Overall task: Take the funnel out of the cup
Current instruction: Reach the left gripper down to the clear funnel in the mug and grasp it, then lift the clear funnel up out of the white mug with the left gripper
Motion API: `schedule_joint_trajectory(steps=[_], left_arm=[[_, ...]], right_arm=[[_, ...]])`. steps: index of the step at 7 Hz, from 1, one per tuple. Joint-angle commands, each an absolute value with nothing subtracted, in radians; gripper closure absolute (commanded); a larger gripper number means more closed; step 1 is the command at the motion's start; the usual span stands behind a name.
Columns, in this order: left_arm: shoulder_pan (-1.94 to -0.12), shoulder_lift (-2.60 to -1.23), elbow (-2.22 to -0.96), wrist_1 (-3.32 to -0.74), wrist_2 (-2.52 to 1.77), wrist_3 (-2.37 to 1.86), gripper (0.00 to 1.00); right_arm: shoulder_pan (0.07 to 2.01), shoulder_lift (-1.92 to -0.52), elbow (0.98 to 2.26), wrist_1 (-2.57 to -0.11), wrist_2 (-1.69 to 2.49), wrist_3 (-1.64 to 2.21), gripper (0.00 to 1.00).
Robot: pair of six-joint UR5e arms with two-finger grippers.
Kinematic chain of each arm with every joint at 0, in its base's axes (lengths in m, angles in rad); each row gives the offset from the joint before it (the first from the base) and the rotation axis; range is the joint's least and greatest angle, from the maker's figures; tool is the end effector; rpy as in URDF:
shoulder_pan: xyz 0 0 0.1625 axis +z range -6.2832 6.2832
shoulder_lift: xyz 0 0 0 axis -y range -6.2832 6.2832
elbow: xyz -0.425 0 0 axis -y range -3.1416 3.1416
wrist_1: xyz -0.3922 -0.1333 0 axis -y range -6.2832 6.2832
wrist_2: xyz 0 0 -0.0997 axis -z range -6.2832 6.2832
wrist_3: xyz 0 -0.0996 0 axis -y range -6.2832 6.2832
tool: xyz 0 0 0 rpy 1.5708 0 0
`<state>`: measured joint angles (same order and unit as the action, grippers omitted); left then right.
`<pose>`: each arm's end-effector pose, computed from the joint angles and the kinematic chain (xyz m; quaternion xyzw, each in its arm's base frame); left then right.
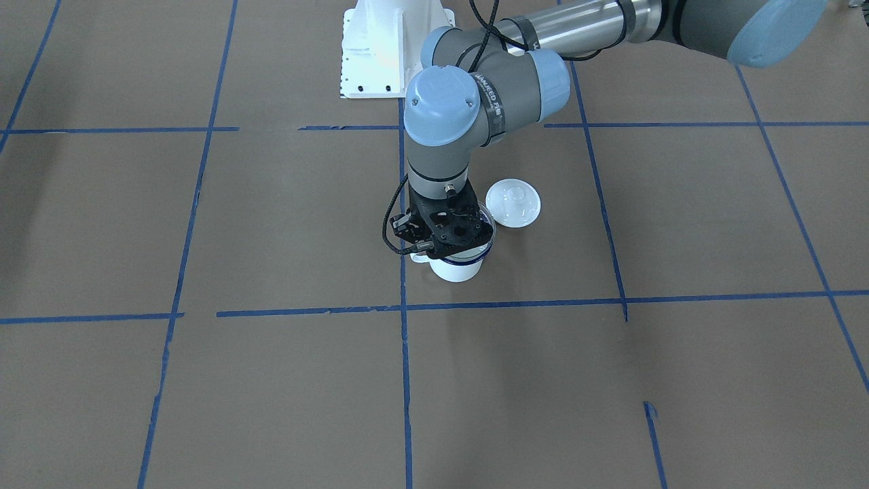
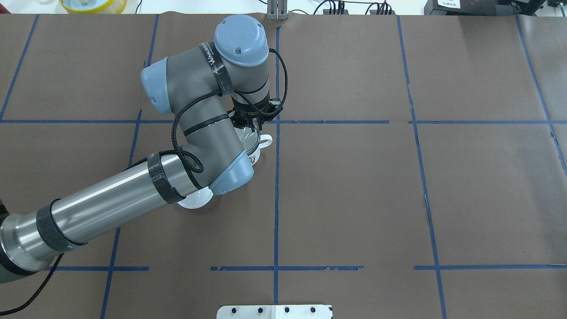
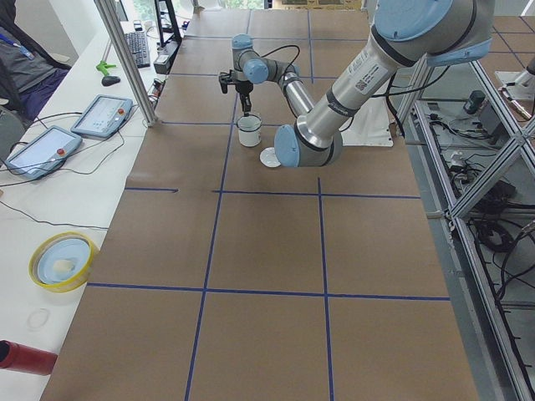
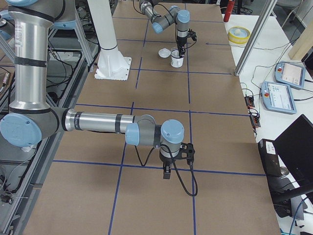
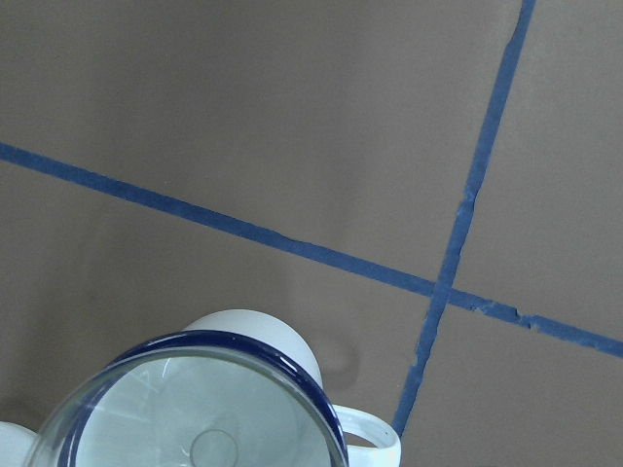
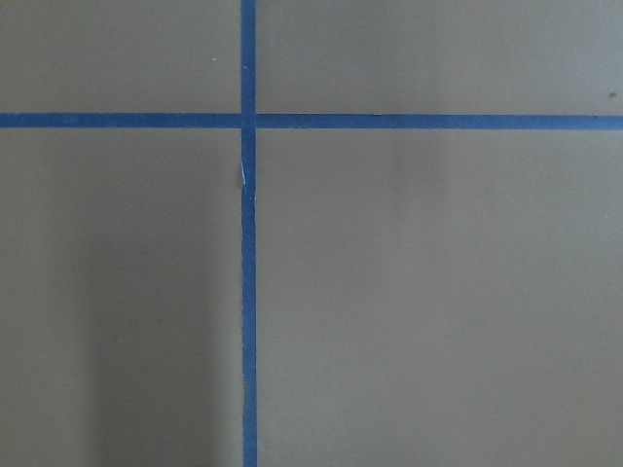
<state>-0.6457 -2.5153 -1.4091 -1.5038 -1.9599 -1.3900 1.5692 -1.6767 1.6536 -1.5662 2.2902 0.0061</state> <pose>0.5480 -0.5325 0.1391 -0.0278 0.3875 -0.1458 0.9098 0.0670 -0.4456 0.6709 -0.0100 -0.3519 0.0054 0.9360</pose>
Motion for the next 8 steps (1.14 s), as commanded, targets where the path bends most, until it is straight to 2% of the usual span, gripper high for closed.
schedule_joint_trajectory(steps=[1,3,6,8], left_arm=[[-0.646,-2.514,-1.41,-1.505,-1.954,-1.388,0.84],[-0.646,-2.516,-1.411,-1.505,-1.95,-1.388,1.0],[-0.658,-2.52,-1.465,-1.458,-1.942,-1.361,1.0],[-0.678,-2.523,-1.618,-1.274,-1.948,-1.3,1.0]], right_arm=[[1.569,-1.677,1.654,-1.566,2.29,0.006,0.0],[1.569,-1.677,1.654,-1.566,2.29,0.006,0.0],[1.569,-1.677,1.654,-1.566,2.29,0.006,0.0],[1.569,-1.677,1.654,-1.566,2.29,0.006,0.0]])
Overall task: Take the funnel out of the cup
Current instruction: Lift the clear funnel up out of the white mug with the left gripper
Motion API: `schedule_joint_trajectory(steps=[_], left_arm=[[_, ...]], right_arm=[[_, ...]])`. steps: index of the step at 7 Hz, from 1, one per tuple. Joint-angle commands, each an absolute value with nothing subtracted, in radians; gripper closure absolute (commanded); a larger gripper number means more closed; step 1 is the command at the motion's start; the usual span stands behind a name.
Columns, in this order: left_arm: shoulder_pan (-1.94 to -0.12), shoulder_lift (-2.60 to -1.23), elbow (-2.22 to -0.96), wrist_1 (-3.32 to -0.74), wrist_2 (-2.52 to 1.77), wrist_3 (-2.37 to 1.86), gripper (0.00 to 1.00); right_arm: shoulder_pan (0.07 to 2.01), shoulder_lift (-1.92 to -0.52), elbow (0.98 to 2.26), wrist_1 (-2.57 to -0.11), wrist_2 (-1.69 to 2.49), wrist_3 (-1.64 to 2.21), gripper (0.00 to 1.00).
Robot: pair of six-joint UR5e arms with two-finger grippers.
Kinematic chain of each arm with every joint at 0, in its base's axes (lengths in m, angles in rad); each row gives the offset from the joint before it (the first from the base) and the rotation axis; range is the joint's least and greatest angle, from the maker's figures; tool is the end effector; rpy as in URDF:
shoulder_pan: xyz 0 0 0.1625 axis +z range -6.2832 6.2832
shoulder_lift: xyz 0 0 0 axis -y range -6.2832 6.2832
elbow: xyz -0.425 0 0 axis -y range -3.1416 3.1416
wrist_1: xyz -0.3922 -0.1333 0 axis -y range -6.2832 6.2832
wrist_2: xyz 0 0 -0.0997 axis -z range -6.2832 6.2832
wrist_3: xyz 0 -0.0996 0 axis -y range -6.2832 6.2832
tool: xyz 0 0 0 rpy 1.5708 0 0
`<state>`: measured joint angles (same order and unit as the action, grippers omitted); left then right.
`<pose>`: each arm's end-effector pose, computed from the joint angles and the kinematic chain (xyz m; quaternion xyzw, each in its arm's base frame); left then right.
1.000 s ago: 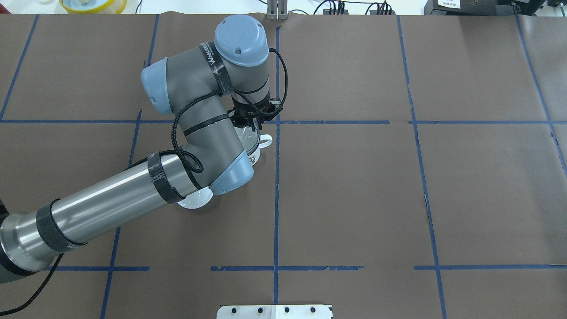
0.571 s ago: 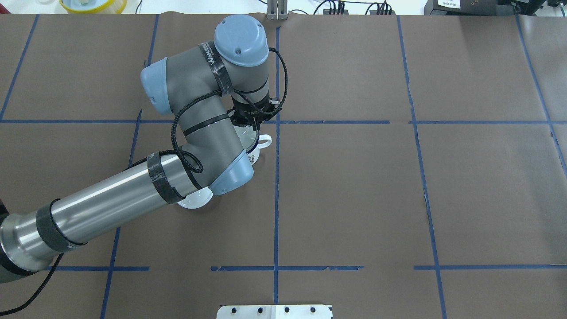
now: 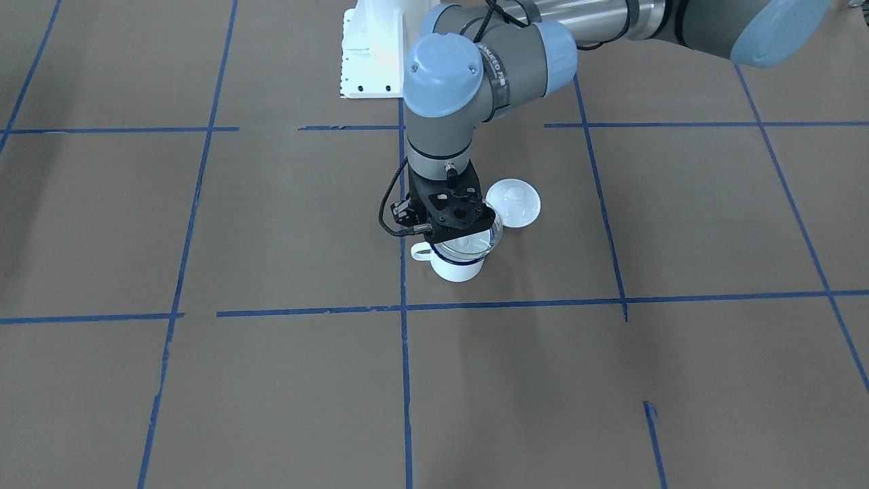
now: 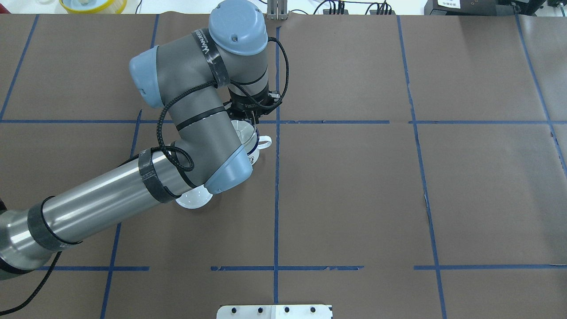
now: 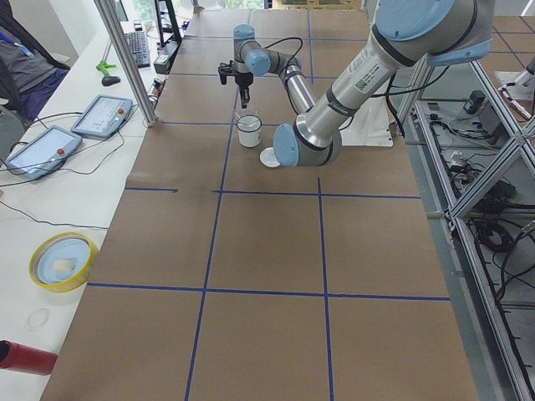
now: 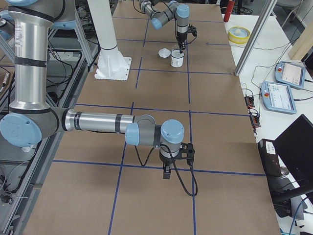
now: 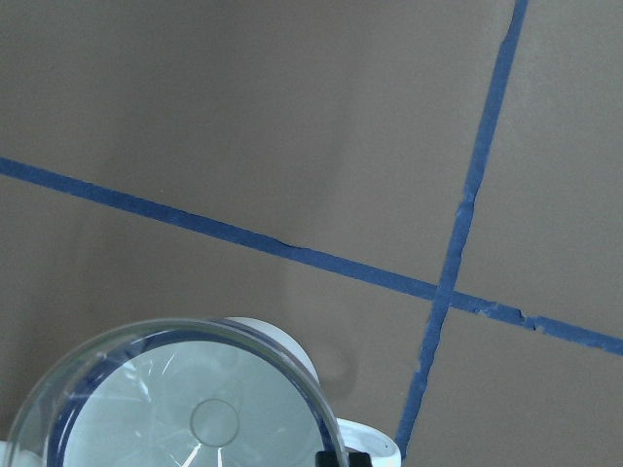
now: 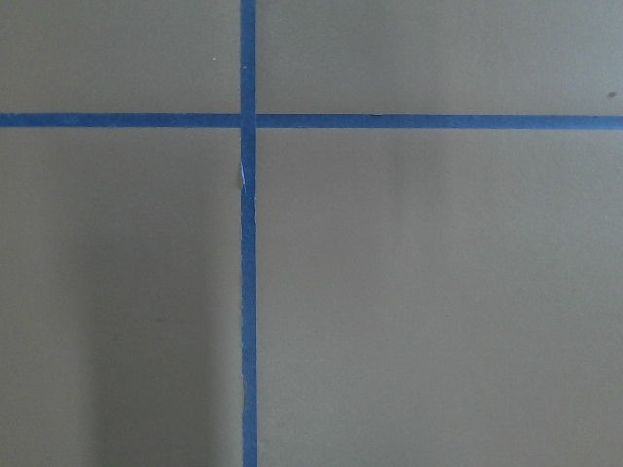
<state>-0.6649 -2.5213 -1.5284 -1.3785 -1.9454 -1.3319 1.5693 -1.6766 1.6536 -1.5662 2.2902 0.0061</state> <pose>0.5094 -0.5224 0.1049 -0.0066 0.3858 -0.1308 0.9132 0.0670 -0.4456 0.6709 -0.0099 -0.3519 0.0054 0.9360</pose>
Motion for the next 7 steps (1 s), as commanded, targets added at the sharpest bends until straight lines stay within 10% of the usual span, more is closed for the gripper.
schedule_joint_trajectory(steps=[1,7], left_arm=[[-0.704,-2.531,-1.671,-1.223,-1.95,-1.298,1.0],[-0.85,-2.504,-1.556,-1.643,-1.8,-1.855,1.0]], right_arm=[[1.569,-1.677,1.654,-1.566,2.29,0.006,0.0],[1.569,-1.677,1.654,-1.566,2.29,0.006,0.0]])
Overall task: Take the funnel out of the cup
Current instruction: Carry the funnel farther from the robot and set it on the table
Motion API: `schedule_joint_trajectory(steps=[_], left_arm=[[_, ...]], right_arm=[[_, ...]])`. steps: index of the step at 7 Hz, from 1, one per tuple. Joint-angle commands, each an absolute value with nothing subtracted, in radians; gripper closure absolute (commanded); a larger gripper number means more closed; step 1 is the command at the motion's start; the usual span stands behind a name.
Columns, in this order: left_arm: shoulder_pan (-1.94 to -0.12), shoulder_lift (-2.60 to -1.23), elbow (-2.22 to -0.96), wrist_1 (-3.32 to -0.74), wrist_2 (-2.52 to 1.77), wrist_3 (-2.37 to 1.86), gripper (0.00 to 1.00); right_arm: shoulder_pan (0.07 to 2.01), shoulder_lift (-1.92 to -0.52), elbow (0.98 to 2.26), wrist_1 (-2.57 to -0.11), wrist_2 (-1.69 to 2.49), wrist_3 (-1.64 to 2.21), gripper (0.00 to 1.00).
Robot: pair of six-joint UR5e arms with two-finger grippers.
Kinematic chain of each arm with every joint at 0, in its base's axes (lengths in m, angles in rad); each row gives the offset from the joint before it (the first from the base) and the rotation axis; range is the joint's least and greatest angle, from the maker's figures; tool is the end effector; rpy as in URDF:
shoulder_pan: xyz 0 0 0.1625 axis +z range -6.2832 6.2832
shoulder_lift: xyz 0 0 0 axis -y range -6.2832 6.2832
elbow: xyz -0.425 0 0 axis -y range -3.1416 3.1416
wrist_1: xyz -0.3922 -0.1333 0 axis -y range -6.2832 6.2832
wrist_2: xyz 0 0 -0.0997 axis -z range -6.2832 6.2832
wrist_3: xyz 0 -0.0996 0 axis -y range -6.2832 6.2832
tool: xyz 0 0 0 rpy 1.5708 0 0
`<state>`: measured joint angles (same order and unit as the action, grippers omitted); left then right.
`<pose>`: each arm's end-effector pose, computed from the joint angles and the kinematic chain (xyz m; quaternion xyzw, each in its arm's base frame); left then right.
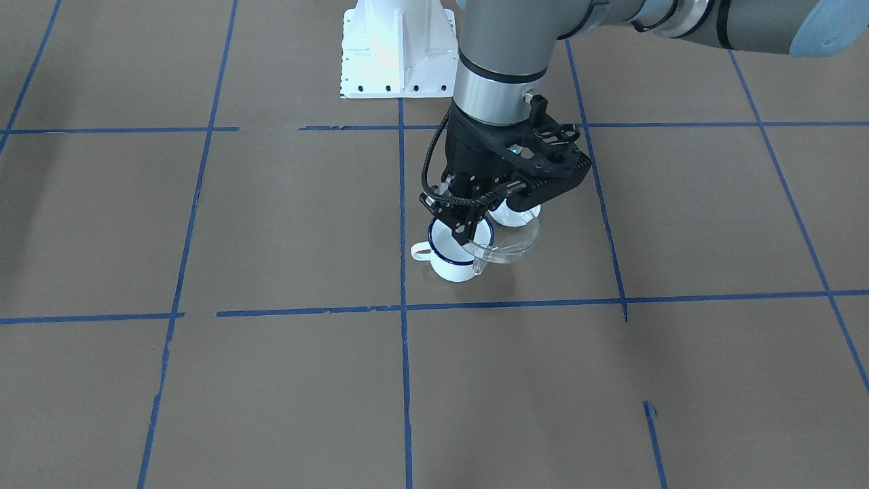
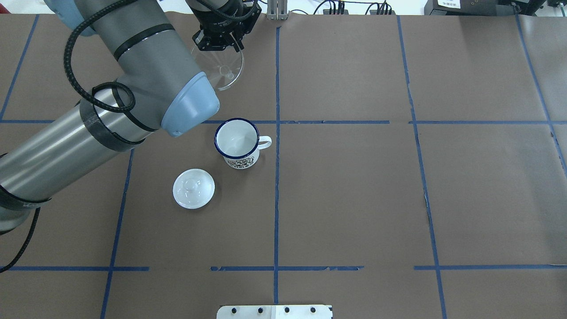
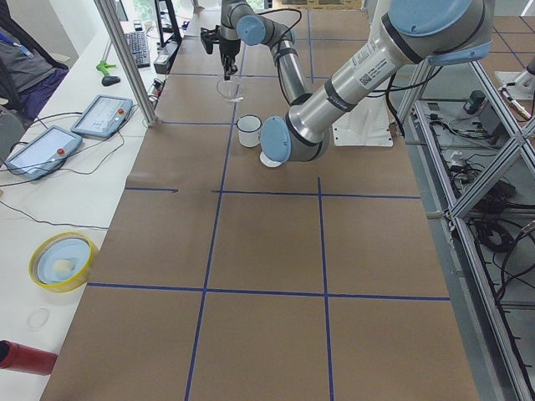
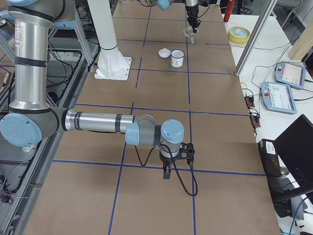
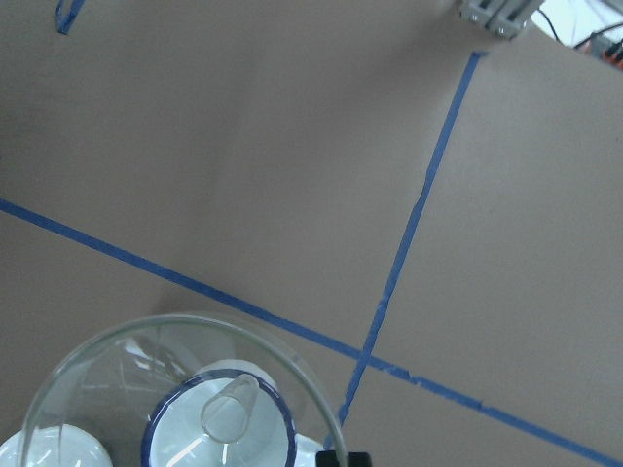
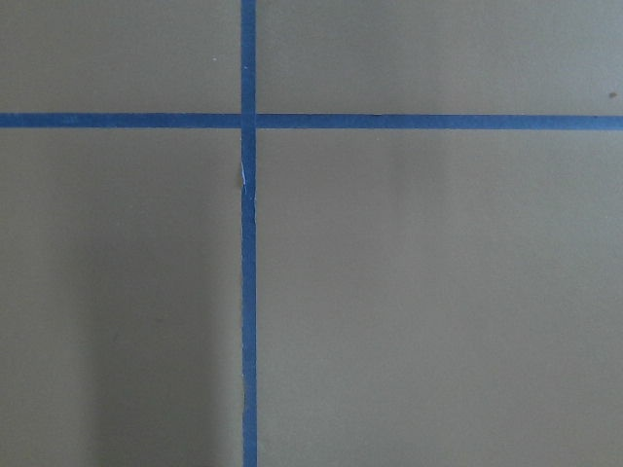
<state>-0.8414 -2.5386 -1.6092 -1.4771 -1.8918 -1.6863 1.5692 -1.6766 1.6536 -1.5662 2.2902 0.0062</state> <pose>0.3876 -0.5866 0.0511 0.0203 0.4575 -0.3455 0.8191 0.0670 -0.4456 0.6709 -0.0100 -0.3519 0.0054 0.9360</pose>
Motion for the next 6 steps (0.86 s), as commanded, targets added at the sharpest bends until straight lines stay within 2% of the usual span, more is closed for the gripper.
schedule_joint_trajectory(steps=[1,2,4,6], left_arm=[[-0.85,-2.478,-1.483,-1.772,-1.733,-1.962,1.0],[-0.845,-2.462,-1.377,-1.883,-1.653,-2.041,1.0],[-0.833,-2.343,-1.327,-2.09,-1.566,-2.06,1.0],[-0.799,-2.324,-1.219,-2.269,-1.462,-2.091,1.0]], right_arm=[[1.569,-1.677,1.654,-1.566,2.29,0.006,0.0],[1.569,-1.677,1.654,-1.566,2.29,0.006,0.0],[1.569,-1.677,1.654,-1.566,2.29,0.006,0.0],[1.569,-1.677,1.654,-1.566,2.29,0.006,0.0]])
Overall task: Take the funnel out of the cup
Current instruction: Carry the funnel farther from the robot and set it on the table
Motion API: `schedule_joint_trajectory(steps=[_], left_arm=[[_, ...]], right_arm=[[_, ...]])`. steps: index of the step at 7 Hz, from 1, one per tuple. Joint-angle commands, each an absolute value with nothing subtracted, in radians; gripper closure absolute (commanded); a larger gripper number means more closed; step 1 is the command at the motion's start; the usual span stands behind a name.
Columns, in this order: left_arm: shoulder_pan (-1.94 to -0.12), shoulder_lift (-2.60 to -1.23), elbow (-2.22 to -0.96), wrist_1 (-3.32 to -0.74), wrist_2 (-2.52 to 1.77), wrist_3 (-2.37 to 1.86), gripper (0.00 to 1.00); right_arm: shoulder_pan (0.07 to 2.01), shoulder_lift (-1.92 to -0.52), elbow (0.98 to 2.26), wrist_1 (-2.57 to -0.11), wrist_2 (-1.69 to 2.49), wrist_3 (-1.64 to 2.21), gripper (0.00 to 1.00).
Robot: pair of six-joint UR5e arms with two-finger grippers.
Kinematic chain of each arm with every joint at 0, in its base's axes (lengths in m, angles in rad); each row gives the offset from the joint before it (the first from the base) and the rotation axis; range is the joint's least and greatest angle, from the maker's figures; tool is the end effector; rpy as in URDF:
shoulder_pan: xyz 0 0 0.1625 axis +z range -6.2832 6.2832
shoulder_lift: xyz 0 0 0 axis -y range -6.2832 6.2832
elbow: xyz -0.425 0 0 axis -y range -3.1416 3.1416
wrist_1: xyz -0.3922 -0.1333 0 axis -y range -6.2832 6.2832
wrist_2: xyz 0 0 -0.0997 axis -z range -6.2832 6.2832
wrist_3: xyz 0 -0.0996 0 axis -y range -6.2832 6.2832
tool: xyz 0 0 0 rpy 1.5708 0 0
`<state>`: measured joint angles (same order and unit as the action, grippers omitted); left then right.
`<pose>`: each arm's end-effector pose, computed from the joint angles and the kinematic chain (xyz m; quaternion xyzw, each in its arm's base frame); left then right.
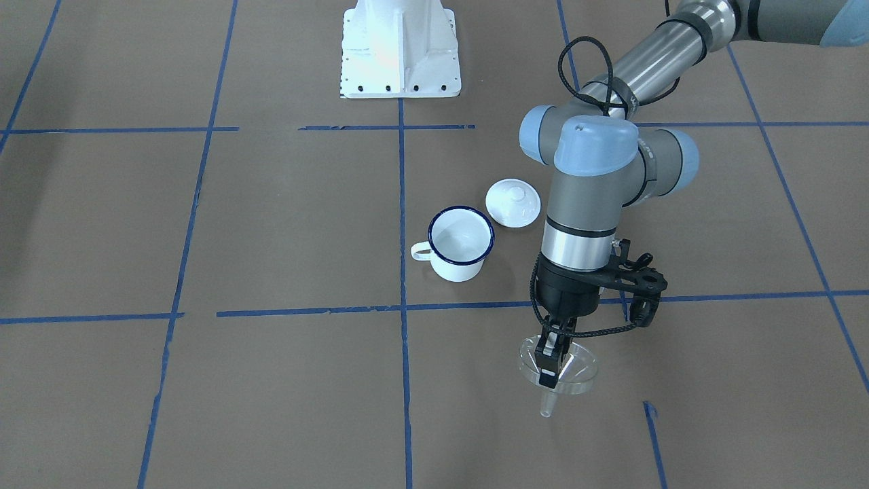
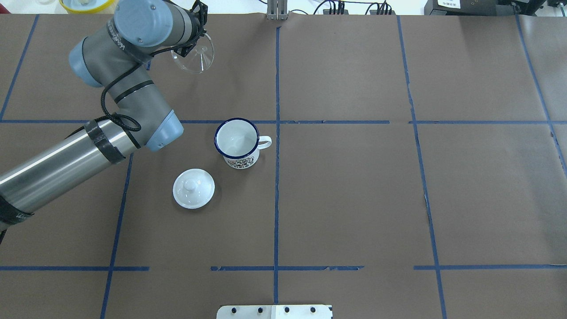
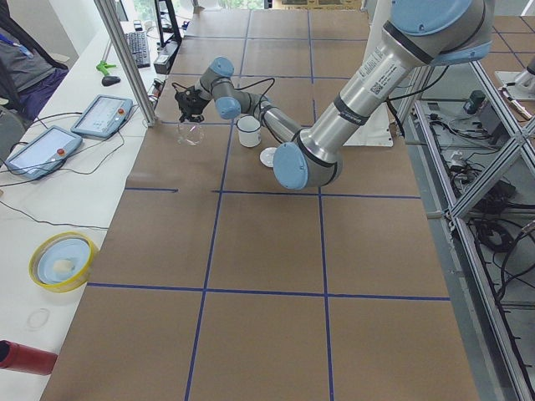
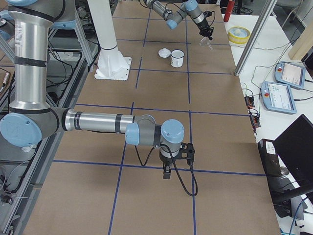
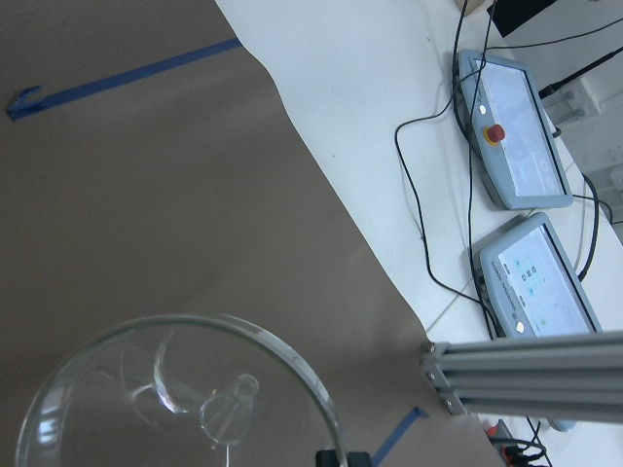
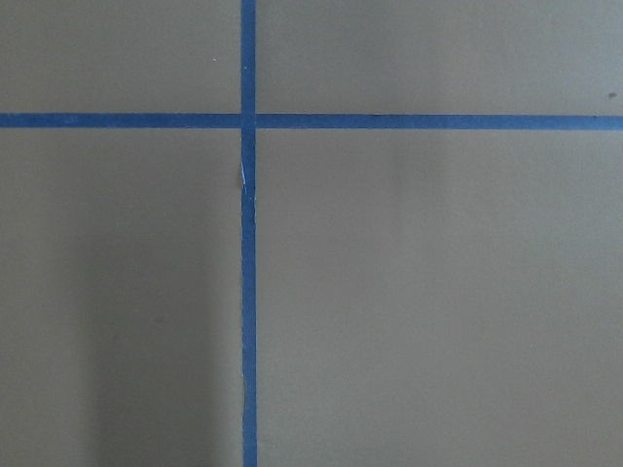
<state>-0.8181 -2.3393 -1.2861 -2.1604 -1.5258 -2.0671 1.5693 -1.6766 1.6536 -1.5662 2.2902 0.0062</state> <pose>0.4310 -0.6617 0.2455 0.1010 0.5015 -0.5340 0.6732 0.0670 -0.4456 0.6709 -0.0100 -0.3519 0.0054 0.9360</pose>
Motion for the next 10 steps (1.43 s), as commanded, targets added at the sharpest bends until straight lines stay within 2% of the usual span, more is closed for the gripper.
schedule_joint_trajectory(steps=[1,7,8,9,10], left_arm=[[-0.79,-2.324,-1.197,-2.298,-1.454,-2.103,1.0],[-0.736,-2.292,-1.192,-2.365,-1.388,-2.164,1.0],[-0.733,-2.286,-1.192,-2.381,-1.376,-2.164,0.89],[-0.732,-2.283,-1.193,-2.381,-1.376,-2.158,0.67],[-0.729,-2.284,-1.2,-2.381,-1.377,-2.134,0.01]], right_arm=[[1.569,-1.677,1.654,-1.566,2.29,0.006,0.0],[1.569,-1.677,1.654,-1.566,2.29,0.006,0.0],[1.569,-1.677,1.654,-1.566,2.29,0.006,0.0],[1.569,-1.677,1.654,-1.566,2.29,0.006,0.0],[1.569,-1.677,1.654,-1.566,2.29,0.006,0.0]])
